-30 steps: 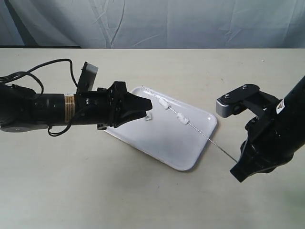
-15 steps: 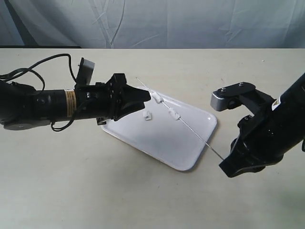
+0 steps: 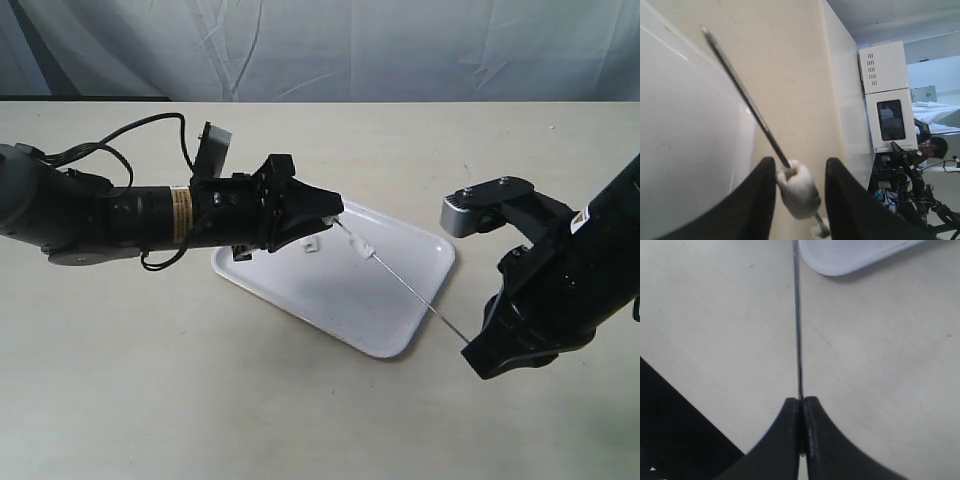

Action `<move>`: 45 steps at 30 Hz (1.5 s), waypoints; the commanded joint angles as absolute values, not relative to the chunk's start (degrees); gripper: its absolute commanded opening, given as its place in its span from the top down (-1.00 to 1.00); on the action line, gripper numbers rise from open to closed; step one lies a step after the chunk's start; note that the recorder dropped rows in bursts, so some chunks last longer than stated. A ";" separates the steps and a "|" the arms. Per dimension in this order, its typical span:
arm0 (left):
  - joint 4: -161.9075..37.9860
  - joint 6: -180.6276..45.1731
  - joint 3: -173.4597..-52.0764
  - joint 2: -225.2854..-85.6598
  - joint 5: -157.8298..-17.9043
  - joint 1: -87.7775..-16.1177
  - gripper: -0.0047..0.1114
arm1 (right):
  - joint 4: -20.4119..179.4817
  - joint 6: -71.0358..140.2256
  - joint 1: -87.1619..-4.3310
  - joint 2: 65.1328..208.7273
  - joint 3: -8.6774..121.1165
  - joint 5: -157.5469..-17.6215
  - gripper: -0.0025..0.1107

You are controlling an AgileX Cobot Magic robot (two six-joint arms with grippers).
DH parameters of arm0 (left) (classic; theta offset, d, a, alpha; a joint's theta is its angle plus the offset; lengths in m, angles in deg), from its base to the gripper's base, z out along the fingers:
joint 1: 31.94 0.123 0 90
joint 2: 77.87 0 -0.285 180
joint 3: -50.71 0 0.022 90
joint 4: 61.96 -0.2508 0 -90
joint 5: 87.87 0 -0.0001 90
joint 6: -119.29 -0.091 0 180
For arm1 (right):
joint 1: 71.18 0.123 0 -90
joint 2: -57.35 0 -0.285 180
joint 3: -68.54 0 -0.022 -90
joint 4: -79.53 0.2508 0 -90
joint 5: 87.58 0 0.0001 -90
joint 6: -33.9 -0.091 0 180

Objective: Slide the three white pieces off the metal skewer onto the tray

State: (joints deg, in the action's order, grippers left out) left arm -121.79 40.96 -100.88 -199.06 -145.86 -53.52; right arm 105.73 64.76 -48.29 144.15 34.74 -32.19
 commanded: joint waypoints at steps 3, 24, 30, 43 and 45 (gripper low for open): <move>-120.55 40.83 -101.07 -199.36 -146.53 -53.78 0.67 | 105.88 65.36 -48.35 143.74 34.50 -31.92 0.97; -115.93 40.79 -101.07 -199.36 -146.54 -49.06 0.67 | 101.99 65.15 -48.35 143.74 34.50 -28.84 0.97; -114.59 40.56 -101.07 -199.36 -146.10 -46.71 0.67 | 101.51 65.05 -48.35 143.74 34.50 -27.36 0.97; -120.96 39.10 -101.07 -199.36 -142.10 -42.31 0.67 | 100.78 64.78 -48.35 143.74 34.50 -26.88 0.97; -124.94 39.10 -101.07 -199.36 -139.25 -43.18 0.67 | 100.78 64.78 -48.35 143.74 34.50 -27.13 0.97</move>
